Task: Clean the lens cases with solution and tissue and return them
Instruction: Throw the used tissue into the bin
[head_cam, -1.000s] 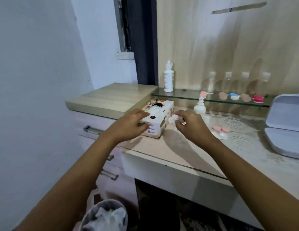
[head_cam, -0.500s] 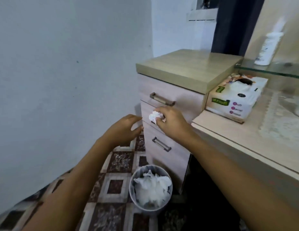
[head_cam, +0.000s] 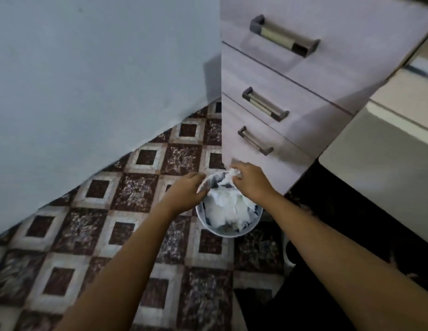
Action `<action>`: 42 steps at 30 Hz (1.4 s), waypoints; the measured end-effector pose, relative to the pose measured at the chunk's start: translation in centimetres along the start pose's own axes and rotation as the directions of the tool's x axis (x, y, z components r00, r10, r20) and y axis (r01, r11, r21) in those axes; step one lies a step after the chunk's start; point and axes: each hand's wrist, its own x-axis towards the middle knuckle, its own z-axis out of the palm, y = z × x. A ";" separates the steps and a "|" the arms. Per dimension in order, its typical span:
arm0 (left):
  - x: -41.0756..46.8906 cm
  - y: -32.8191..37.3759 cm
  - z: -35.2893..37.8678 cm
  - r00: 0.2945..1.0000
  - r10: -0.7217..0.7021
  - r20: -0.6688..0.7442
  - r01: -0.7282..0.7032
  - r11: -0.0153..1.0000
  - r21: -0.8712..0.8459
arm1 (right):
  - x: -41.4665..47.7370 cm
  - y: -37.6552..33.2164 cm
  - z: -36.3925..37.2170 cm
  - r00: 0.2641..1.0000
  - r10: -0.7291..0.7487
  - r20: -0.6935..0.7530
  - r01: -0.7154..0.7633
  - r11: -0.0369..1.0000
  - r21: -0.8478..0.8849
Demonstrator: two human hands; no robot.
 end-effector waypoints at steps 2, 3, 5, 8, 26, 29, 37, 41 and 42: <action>0.3 -0.7 2.1 0.998 -0.028 0.054 0.029 0.999 -0.017 | 0.6 1.7 1.7 0.997 0.071 0.026 -0.072 0.997 0.017; 0.4 -1.1 3.0 0.996 -0.034 0.077 0.037 0.999 -0.030 | 0.9 2.4 2.5 0.993 0.108 0.041 -0.109 0.994 0.031; 0.6 -1.8 4.7 0.992 -0.047 0.118 0.053 0.997 -0.048 | 1.3 3.5 3.8 0.983 0.157 0.095 -0.164 0.983 0.076; 0.8 -2.3 6.5 0.979 -0.079 0.189 0.087 0.996 -0.035 | 1.8 5.1 5.3 0.957 0.165 0.239 -0.182 0.982 0.050; 2.5 1.0 1.4 0.998 -0.034 0.061 0.033 0.999 0.022 | 1.1 2.4 0.5 0.986 -0.033 0.164 0.048 0.995 -0.090; 2.4 2.7 -1.8 1.000 -0.003 -0.013 0.004 1.000 0.020 | 0.8 -0.1 -2.2 0.987 -0.110 0.121 0.123 0.986 -0.109; 1.6 7.5 -10.4 0.970 0.130 -0.205 -0.107 0.987 0.119 | -1.5 -6.2 -10.1 0.953 -0.296 -0.066 0.279 0.940 -0.194; 1.0 11.1 -14.7 0.936 0.204 -0.286 -0.152 0.969 0.192 | -3.1 -8.4 -14.3 0.918 -0.360 -0.166 0.314 0.916 -0.251; 0.9 12.1 -15.7 0.924 0.232 -0.305 -0.174 0.963 0.206 | -3.6 -8.9 -15.6 0.908 -0.371 -0.193 0.315 0.911 -0.265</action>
